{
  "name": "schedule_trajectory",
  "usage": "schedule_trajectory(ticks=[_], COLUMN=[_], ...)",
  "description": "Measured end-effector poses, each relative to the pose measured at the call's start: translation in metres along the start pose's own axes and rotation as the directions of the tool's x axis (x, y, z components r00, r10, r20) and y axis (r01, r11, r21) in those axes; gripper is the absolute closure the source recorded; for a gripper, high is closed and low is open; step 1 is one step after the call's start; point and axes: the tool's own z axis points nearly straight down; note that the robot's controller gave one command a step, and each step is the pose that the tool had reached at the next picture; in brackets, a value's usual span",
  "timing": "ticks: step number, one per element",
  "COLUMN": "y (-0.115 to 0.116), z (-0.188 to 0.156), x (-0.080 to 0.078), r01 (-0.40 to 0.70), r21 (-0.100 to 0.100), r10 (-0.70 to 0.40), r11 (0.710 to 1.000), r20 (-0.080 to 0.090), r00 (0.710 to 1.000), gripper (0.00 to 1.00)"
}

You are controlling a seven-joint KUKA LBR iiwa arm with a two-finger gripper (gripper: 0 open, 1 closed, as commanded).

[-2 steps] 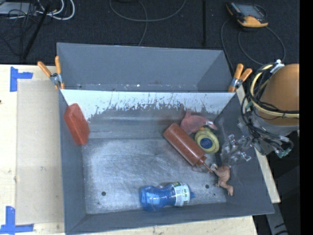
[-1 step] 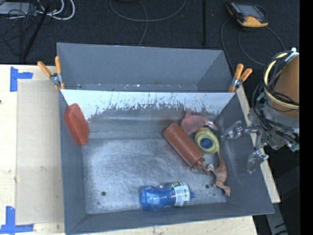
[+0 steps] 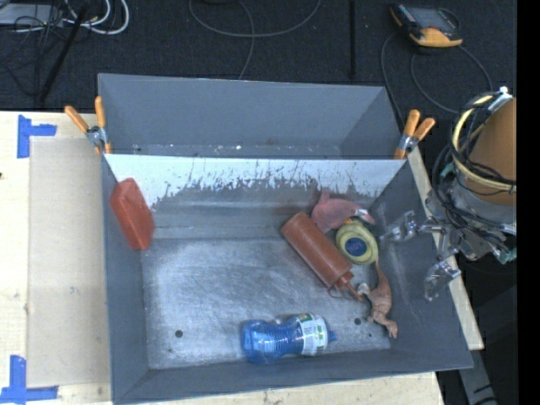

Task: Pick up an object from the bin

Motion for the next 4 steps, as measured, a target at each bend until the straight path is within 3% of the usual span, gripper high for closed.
schedule_trajectory(ticks=[1,2,3,4], y=[-0.001,0.018,0.014,0.024], z=[0.038,0.072,0.119,0.156], x=[-0.007,0.019,-0.005,0.018], r01=[0.149,0.486,0.548,0.447], r21=[0.004,0.000,0.005,0.010], r10=[-0.149,-0.486,-0.548,-0.447], r11=[0.989,0.874,0.837,0.895], r20=[0.002,0.000,0.000,-0.003], r00=[0.989,0.874,0.837,0.895], gripper=[0.00,0.00,0.00,1.00])
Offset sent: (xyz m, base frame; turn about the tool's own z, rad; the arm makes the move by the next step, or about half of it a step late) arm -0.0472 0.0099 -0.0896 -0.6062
